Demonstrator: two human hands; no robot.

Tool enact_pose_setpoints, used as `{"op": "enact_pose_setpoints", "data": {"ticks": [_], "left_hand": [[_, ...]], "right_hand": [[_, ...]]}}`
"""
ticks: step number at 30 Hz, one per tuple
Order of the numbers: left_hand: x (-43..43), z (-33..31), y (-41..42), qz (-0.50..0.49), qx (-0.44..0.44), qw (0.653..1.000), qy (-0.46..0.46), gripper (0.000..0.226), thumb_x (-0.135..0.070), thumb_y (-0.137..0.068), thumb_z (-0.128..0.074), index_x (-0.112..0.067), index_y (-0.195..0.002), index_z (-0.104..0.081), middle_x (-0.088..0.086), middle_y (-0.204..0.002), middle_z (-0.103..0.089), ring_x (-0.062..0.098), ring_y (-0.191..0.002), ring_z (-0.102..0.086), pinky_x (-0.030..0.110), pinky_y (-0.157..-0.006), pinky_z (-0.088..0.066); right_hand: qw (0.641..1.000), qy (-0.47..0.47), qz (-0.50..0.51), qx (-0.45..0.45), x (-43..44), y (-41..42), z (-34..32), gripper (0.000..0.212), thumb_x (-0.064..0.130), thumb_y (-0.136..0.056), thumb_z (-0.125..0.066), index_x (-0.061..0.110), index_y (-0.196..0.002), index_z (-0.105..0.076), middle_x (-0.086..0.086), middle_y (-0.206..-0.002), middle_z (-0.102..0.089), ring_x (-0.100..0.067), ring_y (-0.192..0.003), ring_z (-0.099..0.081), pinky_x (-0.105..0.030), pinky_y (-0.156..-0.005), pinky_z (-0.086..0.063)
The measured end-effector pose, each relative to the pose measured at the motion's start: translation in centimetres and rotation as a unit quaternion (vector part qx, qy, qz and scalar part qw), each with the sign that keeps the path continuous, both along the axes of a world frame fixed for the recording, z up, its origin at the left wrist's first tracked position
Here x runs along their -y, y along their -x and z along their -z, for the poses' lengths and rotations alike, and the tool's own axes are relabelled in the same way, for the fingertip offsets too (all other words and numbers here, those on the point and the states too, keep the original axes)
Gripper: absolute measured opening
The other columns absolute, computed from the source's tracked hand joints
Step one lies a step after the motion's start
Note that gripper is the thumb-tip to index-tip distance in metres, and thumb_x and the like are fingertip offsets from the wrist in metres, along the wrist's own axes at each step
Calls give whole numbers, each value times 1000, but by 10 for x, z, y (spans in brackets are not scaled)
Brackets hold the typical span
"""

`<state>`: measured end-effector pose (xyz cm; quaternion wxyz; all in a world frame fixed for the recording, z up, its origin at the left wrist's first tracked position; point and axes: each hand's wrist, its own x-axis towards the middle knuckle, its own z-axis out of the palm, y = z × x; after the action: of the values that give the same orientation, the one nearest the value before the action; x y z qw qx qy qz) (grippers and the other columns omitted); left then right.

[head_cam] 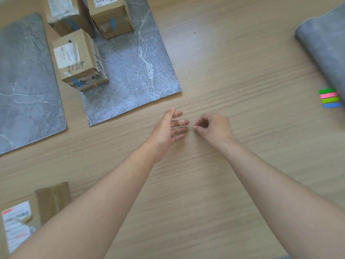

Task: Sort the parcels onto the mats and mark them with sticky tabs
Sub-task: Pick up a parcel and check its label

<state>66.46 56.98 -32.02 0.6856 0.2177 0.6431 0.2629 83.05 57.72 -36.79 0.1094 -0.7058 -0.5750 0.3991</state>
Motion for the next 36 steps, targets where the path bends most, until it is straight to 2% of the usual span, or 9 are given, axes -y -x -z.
{"op": "enact_pose_setpoints", "data": {"ticks": [5, 10, 15, 22, 25, 29, 33, 36], "left_hand": [[1, -1, -4, -4, -3, 1000, 0, 48, -51, -103, -37, -19, -130, -60, 12, -122, -70, 30, -116, -65, 45, -105, -50], [2, -2, -4, -5, -8, 1000, -2, 47, -50, -104, -37, -19, -128, -61, 12, -120, -71, 29, -114, -66, 44, -104, -51], [3, -3, -10, 9, -22, 1000, -6, 42, -45, -105, -39, -16, -128, -60, 15, -121, -69, 33, -114, -66, 45, -100, -54], [4, -4, -18, 43, -18, 999, -11, 41, -41, -106, -39, -15, -130, -59, 14, -117, -71, 33, -107, -69, 43, -92, -58], [5, -5, -20, 56, -5, 998, -12, 43, -40, -107, -36, -13, -132, -58, 16, -116, -72, 36, -101, -71, 42, -83, -59], [3, -4, -21, 95, -8, 995, -10, 46, -40, -106, -33, -12, -132, -58, 13, -111, -74, 34, -78, -71, 34, -59, -52], [2, -4, -21, 141, -34, 989, -27, 45, -40, -106, -30, -14, -128, -61, 9, -113, -74, 32, -68, -67, 30, -50, -42], [-1, -2, -21, 137, -42, 987, -68, 45, -37, -107, -30, -14, -126, -63, 7, -116, -73, 29, -64, -64, 28, -47, -38]], "right_hand": [[999, 18, -16, 38, -4, 1, -7, 9, 20, -79, -74, 24, -86, -78, 9, -74, -65, -15, -89, -69, -28, -86, -55], [999, 30, -6, 27, -5, -3, -6, 17, 16, -85, -74, 24, -98, -82, 3, -96, -78, -15, -99, -71, -29, -94, -54], [999, 14, 34, -5, -3, -11, -5, 13, 15, -82, -81, 26, -83, -78, 5, -83, -77, -12, -85, -72, -33, -88, -57], [995, 19, 84, -56, 2, -22, 0, 18, 27, -73, -92, 23, -73, -74, 4, -70, -73, -12, -68, -71, -33, -72, -60], [994, 18, 82, -72, 5, -26, 3, 19, 27, -71, -93, 22, -72, -75, 3, -68, -72, -15, -67, -71, -35, -69, -60], [995, 2, 53, -80, 7, -29, 4, 22, 23, -68, -94, 25, -70, -72, 3, -67, -72, -15, -68, -71, -34, -68, -59], [995, -1, 36, -96, 10, -33, 5, 21, 23, -67, -94, 23, -74, -74, 1, -68, -73, -16, -68, -71, -31, -64, -55], [994, -4, 35, -106, 11, -33, 8, 21, 21, -67, -94, 23, -75, -75, 1, -69, -73, -16, -65, -69, -27, -58, -52]]}}
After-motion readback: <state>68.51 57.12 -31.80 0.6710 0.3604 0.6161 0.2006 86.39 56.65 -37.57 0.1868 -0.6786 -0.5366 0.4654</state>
